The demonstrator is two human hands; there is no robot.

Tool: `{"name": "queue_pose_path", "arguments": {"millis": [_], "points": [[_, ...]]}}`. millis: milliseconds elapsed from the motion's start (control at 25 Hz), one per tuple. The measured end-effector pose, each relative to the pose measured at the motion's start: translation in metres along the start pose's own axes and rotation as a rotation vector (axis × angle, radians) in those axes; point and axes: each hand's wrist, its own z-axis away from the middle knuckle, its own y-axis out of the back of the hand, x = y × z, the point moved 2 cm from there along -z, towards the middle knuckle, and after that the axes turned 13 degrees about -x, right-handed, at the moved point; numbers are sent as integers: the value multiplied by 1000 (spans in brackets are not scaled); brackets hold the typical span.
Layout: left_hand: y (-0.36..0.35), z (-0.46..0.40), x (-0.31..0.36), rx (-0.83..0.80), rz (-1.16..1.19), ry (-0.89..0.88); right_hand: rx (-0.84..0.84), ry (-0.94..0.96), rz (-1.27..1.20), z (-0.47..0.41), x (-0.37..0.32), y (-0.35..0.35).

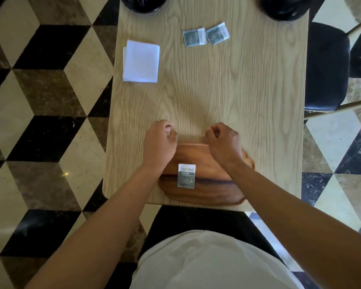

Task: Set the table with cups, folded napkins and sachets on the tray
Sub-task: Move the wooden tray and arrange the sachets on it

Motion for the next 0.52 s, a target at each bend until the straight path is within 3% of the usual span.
{"name": "queue_pose_path", "arguments": {"millis": [360, 520], "points": [[31, -189, 81, -43, -98, -191, 159, 108, 29, -164, -63, 66], [31, -254, 108, 31, -324, -304, 308, 67, 57, -221, -81, 95]]}}
